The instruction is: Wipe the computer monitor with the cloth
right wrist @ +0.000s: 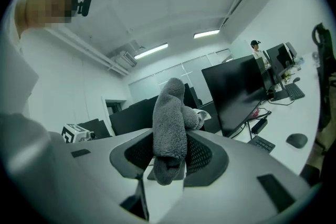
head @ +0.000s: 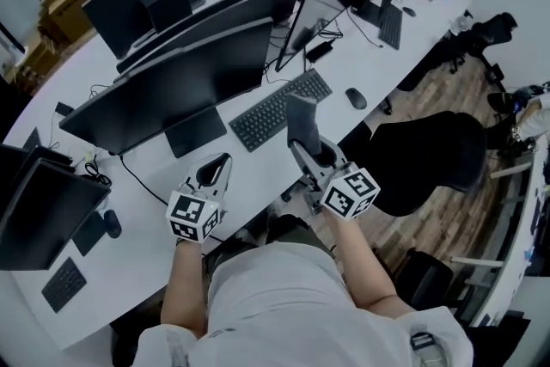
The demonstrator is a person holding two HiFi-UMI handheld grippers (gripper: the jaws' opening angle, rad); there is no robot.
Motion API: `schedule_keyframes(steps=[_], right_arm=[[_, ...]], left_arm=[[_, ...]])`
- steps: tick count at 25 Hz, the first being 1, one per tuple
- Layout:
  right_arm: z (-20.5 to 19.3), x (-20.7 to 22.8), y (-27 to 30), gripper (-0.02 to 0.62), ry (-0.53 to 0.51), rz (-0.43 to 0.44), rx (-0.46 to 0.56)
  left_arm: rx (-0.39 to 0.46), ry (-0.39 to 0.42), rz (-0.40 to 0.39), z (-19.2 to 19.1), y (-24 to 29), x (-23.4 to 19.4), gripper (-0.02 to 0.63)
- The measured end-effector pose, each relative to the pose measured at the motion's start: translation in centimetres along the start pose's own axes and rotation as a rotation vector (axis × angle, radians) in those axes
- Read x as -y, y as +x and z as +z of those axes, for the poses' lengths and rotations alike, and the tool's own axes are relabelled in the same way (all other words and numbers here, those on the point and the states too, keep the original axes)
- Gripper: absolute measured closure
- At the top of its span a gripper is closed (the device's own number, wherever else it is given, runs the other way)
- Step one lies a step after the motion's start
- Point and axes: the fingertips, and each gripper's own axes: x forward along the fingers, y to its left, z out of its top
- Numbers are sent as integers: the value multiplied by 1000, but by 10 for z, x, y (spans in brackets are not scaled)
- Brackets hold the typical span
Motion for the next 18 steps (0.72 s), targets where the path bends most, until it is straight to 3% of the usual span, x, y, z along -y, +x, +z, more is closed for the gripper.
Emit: schedule_keyframes(steps=[12, 18], right_arm=[[-38, -35, -35, 442, -260, -99, -83], [-46, -41, -46, 442, -273, -107, -101]], left_arm=[[2, 29, -54, -16, -24, 13, 601], [3, 31, -57, -23, -34, 19, 601]])
